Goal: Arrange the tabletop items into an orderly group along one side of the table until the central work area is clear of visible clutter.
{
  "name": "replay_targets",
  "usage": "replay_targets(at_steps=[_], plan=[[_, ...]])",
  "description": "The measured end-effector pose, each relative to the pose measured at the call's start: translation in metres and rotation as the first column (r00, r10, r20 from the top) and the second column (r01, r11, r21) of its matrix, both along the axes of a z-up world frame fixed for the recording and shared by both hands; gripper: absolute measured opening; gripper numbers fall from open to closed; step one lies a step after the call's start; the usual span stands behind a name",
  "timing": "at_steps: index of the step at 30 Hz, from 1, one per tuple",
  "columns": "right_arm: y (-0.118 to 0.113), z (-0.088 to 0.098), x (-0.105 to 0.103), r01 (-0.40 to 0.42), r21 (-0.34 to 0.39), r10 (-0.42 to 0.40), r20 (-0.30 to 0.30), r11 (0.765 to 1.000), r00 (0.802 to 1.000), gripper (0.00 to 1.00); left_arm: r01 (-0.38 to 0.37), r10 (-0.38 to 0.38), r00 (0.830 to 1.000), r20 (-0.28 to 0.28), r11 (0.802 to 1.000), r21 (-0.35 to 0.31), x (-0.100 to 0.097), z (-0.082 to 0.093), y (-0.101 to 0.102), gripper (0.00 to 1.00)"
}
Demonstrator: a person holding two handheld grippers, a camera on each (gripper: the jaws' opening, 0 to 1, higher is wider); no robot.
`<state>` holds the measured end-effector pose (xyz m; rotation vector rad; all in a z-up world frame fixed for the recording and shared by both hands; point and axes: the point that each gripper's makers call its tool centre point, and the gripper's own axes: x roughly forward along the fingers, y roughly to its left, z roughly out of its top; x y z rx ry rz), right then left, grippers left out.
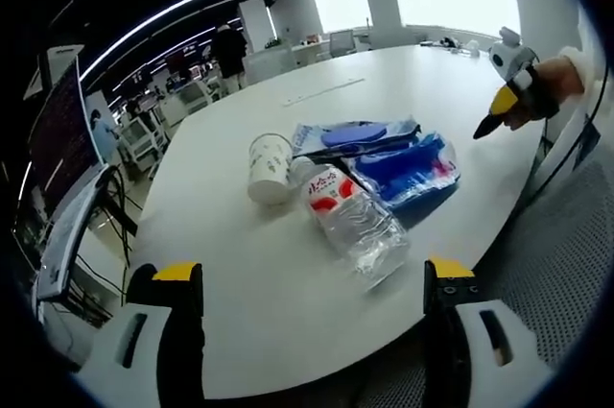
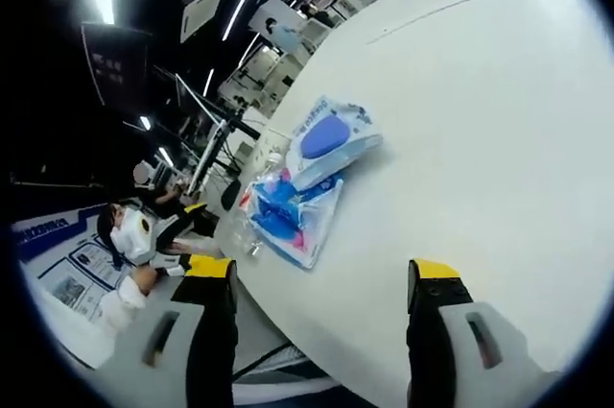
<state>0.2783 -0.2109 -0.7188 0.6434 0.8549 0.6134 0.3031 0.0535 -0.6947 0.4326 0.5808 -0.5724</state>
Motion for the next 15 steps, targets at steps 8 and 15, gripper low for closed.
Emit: replay_targets(at_steps=[8, 15], plan=[[-0.001, 0.005, 0.015, 0.046, 0.054, -0.045, -0.019, 0.998, 0.999, 0.71, 0.058, -0.057, 0.998, -0.030, 0.998, 0.033, -0.007, -0.008, -0.007, 0.97], [-0.002, 0.014, 0.037, 0.120, 0.136, -0.116, -0.040, 0.983, 0.992, 0.72, 0.037, -0.037, 0.999, -0.017, 0.999, 0.028, -0.003, -0.005, -0.003, 0.97]])
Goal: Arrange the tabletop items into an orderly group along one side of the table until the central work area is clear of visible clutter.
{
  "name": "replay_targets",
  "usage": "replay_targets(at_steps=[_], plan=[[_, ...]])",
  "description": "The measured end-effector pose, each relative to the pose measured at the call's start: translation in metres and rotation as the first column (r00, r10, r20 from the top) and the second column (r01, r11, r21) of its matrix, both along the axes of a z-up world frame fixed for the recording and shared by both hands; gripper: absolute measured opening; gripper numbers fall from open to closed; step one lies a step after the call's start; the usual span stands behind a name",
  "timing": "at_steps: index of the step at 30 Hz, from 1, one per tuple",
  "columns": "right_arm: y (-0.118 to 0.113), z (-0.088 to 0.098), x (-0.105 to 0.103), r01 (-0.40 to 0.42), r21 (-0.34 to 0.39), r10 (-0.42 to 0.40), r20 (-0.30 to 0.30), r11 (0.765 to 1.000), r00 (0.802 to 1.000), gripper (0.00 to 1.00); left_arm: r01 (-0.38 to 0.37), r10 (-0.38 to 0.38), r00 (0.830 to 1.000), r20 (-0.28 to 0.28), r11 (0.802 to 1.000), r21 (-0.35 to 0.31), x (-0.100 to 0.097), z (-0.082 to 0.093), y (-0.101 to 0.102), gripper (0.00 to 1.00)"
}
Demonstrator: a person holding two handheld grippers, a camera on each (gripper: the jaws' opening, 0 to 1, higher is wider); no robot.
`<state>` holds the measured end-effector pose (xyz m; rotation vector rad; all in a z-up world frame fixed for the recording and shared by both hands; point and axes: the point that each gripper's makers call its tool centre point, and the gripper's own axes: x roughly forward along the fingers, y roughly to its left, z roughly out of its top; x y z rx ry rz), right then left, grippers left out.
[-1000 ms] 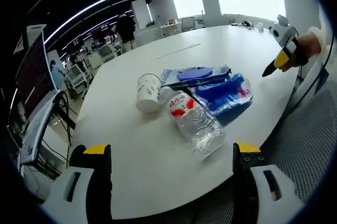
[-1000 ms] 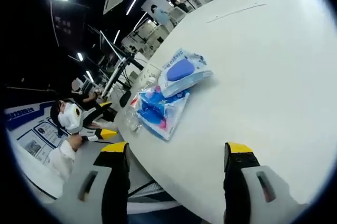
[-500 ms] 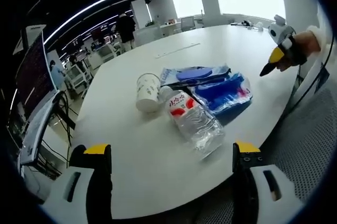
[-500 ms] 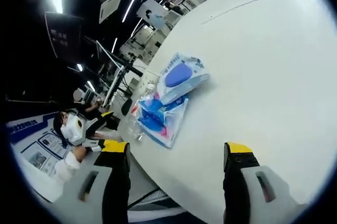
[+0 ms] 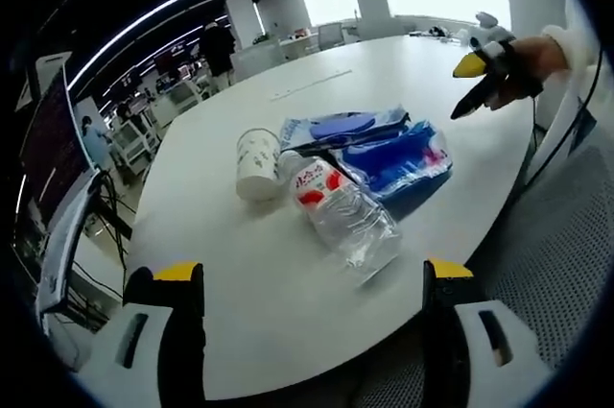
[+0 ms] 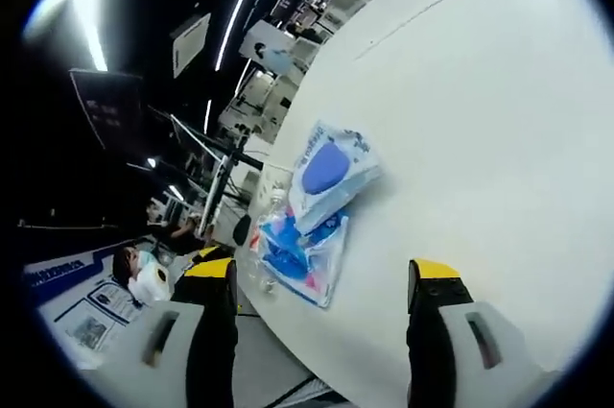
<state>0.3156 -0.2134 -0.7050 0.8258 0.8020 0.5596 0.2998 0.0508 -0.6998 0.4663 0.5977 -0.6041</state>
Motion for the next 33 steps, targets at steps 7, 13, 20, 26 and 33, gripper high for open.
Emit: replay_targets(at_steps=[7, 13, 20, 26, 33], plan=[[0.004, -0.004, 0.020, 0.049, 0.045, -0.048, -0.027, 0.998, 0.998, 0.71, 0.026, -0.026, 1.000, -0.014, 0.999, 0.019, -0.003, -0.005, -0.003, 0.98], [0.008, -0.009, 0.032, 0.101, 0.100, -0.094, -0.081, 0.990, 0.992, 0.71, 0.019, -0.019, 1.000, -0.005, 1.000, 0.015, -0.002, -0.003, -0.001, 0.98], [0.018, -0.015, 0.050, 0.140, 0.104, -0.128, -0.110, 0.985, 0.986, 0.70, 0.019, -0.019, 1.000, 0.007, 1.000, -0.005, -0.001, 0.001, -0.002, 0.97], [0.023, -0.019, 0.063, 0.181, 0.124, -0.165, -0.130, 0.976, 0.978, 0.64, 0.019, -0.019, 1.000, 0.009, 1.000, -0.004, -0.001, 0.001, -0.001, 0.97], [0.027, -0.020, 0.078, 0.220, 0.131, -0.202, -0.137, 0.967, 0.970, 0.62, 0.022, -0.022, 1.000, 0.011, 1.000, 0.000, -0.001, 0.001, -0.001, 0.95]])
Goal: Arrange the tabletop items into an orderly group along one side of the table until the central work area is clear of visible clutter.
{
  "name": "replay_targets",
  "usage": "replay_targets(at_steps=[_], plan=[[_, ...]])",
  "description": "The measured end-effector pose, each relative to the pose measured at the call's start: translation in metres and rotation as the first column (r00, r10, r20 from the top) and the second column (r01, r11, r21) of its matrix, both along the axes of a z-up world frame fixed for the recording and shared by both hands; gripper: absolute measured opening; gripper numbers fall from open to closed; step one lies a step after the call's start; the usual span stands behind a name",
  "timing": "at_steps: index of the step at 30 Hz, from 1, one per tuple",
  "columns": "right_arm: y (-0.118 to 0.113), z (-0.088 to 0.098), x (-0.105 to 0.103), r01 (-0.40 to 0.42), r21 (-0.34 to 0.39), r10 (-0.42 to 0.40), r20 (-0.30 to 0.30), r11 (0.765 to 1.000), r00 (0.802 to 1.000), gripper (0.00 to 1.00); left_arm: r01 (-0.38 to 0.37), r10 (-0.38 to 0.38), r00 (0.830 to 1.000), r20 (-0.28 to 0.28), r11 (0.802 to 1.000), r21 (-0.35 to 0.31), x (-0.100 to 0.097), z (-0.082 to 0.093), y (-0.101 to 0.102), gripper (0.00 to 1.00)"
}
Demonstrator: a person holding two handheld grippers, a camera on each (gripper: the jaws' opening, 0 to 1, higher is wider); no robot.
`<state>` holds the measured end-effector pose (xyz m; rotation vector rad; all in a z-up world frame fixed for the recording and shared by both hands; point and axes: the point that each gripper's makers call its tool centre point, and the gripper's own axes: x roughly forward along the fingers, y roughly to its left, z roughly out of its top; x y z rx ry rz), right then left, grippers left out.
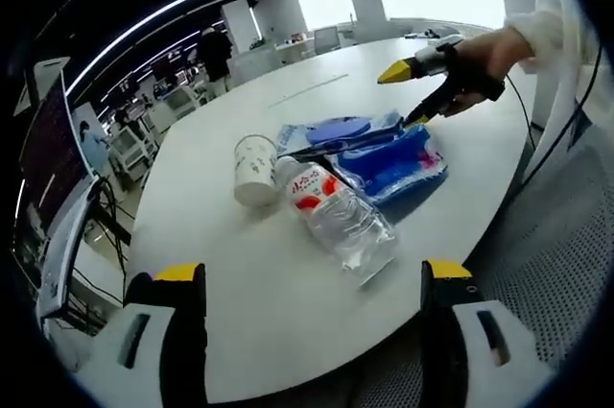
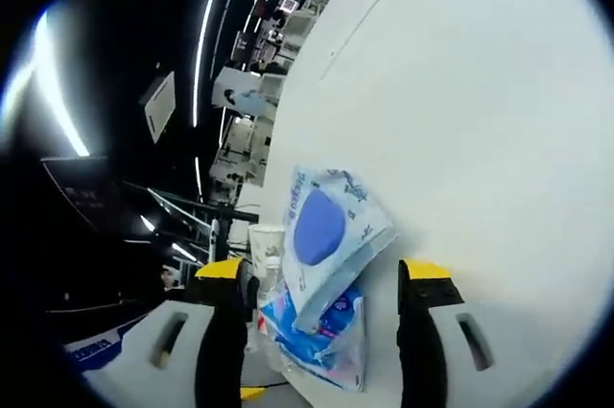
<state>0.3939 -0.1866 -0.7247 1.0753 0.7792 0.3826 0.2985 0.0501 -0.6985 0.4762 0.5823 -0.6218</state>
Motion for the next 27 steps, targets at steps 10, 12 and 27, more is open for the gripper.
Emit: replay_targets(at_steps=[10, 12, 27], plan=[[0.006, -0.010, 0.009, 0.018, -0.028, -0.019, -0.027, 0.999, 0.999, 0.48, -0.006, 0.006, 1.000, 0.009, 1.000, 0.002, 0.001, 0.002, 0.002, 0.92], [0.007, -0.012, 0.010, 0.021, -0.029, -0.022, -0.034, 0.999, 0.999, 0.44, -0.007, 0.007, 1.000, 0.010, 1.000, 0.002, 0.001, 0.002, 0.003, 0.92], [-0.005, -0.030, 0.012, 0.083, 0.004, -0.082, -0.109, 0.997, 0.991, 0.10, -0.009, 0.009, 1.000, -0.009, 1.000, 0.017, 0.001, -0.004, 0.004, 0.90]])
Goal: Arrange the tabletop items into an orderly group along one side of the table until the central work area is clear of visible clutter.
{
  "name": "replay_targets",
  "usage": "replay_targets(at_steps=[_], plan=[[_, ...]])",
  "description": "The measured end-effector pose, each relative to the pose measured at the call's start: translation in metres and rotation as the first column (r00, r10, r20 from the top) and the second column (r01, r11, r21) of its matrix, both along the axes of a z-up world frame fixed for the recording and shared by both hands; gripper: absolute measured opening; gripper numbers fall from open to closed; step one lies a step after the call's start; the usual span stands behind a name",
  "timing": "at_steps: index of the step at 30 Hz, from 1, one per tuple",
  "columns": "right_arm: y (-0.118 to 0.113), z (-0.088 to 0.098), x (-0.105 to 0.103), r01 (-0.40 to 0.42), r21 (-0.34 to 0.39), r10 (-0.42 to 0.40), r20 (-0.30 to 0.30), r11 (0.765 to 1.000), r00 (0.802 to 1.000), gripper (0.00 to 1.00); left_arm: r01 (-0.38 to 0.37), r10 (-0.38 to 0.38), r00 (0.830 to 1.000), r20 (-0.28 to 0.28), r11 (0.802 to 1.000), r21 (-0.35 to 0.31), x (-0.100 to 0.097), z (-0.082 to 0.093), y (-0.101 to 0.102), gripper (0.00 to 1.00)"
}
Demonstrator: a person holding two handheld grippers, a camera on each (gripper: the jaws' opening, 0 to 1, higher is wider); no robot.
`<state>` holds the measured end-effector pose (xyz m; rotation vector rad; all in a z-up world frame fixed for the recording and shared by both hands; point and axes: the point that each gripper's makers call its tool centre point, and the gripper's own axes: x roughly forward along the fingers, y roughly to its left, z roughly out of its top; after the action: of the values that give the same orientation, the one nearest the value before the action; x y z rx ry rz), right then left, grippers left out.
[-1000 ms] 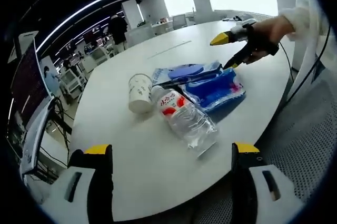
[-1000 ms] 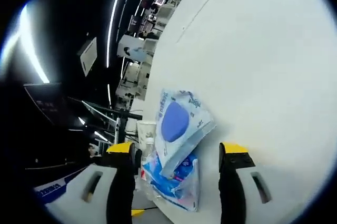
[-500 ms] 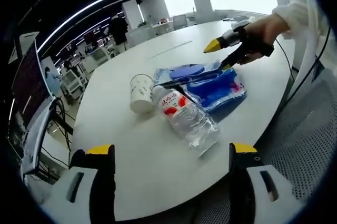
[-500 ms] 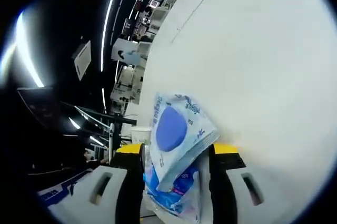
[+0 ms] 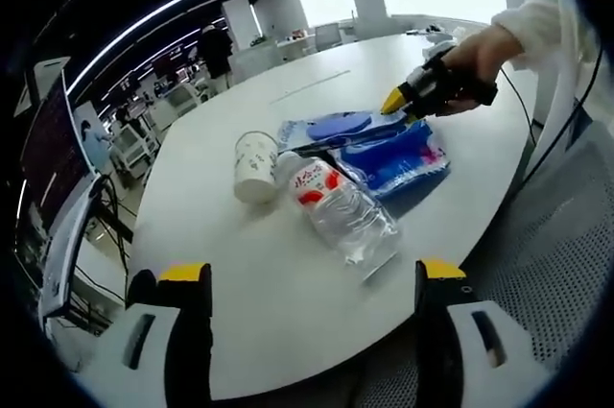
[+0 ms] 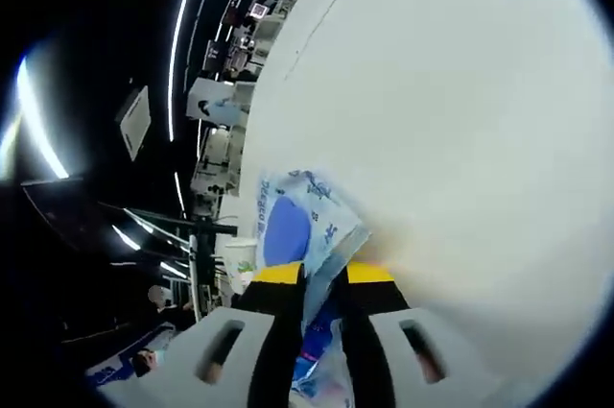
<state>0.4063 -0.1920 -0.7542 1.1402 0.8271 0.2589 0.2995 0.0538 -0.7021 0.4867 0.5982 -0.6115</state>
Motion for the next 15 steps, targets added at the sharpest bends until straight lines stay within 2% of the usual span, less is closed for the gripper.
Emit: replay_targets(at_steps=[5, 15], plan=[[-0.009, 0.007, 0.001, 0.023, 0.059, -0.023, 0.003, 0.998, 1.000, 0.04, 0.000, 0.000, 1.000, -0.008, 1.000, -0.007, -0.001, 0.000, -0.001, 0.88], [-0.015, 0.026, -0.005, 0.034, 0.187, -0.037, 0.015, 0.982, 0.999, 0.01, -0.078, 0.082, 0.996, 0.031, 0.988, -0.135, 0.008, 0.022, 0.005, 0.84]])
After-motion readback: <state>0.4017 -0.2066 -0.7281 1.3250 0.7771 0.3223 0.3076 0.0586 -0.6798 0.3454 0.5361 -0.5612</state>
